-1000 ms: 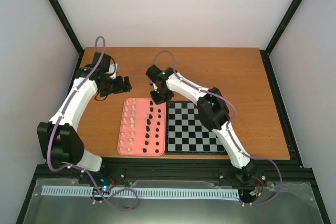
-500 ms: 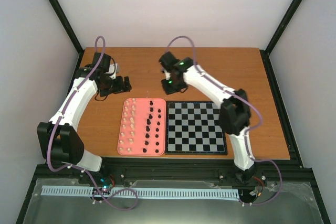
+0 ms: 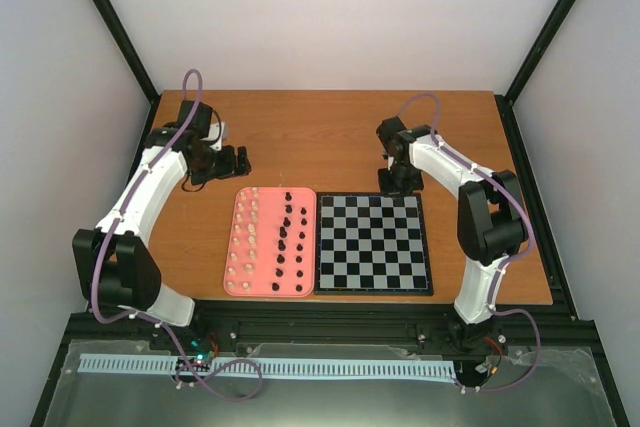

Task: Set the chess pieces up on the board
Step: Place the chess piece on the chessboard.

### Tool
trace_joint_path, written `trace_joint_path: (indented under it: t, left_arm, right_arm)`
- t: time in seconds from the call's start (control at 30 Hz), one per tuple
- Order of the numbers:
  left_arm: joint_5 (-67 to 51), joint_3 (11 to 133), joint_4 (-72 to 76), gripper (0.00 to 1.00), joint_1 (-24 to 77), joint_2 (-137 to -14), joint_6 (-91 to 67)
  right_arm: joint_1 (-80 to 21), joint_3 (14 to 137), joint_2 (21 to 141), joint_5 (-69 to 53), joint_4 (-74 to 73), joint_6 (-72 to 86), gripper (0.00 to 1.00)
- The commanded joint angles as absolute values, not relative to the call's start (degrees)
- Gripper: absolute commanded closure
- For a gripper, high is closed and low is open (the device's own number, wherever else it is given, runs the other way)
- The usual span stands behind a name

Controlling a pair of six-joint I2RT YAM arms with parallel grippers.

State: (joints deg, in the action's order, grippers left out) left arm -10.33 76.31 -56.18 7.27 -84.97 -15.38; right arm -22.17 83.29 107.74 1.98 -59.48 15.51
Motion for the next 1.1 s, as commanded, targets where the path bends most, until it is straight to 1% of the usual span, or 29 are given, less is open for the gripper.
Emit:
trace_joint_path:
  t: [0.0,0.3,0.63,1.07]
  left_arm:
    - [-10.78,76.73,-55.94,0.0,7.65,-85.76,-15.03]
    - [-10.72,76.79,-55.95,0.0,7.65,-85.95,-15.03]
    - [-10.59,77.17,-56.16,0.0,7.6,-86.25,-15.02]
    - [-10.53,77.17,-56.13,0.0,7.65,-86.43,-14.94]
  right_arm:
    - [-20.46,81.19,104.76,3.14,-57.72,14.56,0.97]
    - [-19.76,78.62,104.85,2.75,-56.65,13.86,0.97]
    - [-19.36,80.61,107.71,2.4,-55.81,13.38,0.97]
    - [-19.15,79.95,109.25,2.52,-54.21,13.01,0.97]
